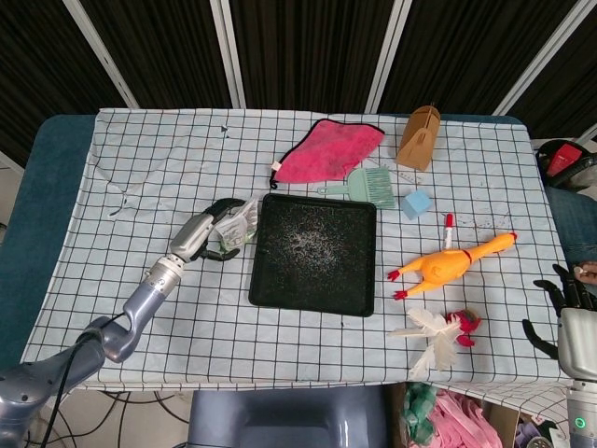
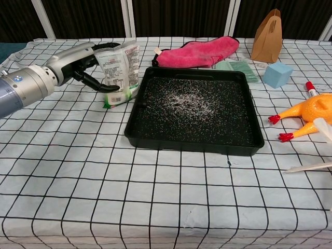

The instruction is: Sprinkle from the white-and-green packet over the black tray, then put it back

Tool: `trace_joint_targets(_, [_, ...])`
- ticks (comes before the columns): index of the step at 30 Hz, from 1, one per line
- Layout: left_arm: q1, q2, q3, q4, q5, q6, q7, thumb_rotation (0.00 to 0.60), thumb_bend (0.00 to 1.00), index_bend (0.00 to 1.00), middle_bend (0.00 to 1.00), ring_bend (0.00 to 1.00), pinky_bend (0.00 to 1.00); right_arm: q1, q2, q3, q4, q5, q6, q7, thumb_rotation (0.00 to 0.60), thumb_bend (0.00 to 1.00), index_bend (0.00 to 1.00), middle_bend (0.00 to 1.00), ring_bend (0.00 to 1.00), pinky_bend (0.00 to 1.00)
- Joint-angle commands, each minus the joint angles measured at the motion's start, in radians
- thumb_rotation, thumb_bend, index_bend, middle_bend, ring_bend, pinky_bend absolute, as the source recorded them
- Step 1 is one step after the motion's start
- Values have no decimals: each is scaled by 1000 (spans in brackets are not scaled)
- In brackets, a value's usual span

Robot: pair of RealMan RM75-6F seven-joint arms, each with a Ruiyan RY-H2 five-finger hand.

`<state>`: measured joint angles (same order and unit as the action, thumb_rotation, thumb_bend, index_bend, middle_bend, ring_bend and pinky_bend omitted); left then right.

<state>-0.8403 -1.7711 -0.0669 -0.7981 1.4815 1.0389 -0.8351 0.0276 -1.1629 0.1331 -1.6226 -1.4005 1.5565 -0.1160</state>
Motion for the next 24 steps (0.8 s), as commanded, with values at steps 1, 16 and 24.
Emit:
trace_joint_targets(1, [18, 79, -4, -125, 0, 15, 92, 600, 258, 115, 104, 29, 109, 0, 0, 0, 0, 0, 1, 1, 600, 214, 284, 83, 142, 254])
trace_joint_targets(16, [124, 332, -16, -543, -29, 142, 513, 600, 254, 112, 86, 4, 80, -2, 1, -1, 0, -1, 2, -1, 600, 216, 287, 83, 142, 253])
trace_joint_targets(24, [217, 529, 5, -806, -81, 227, 902, 600, 258, 125, 100, 4, 76, -2, 5, -2, -2, -3, -1, -1, 600, 216, 287, 83, 142, 253])
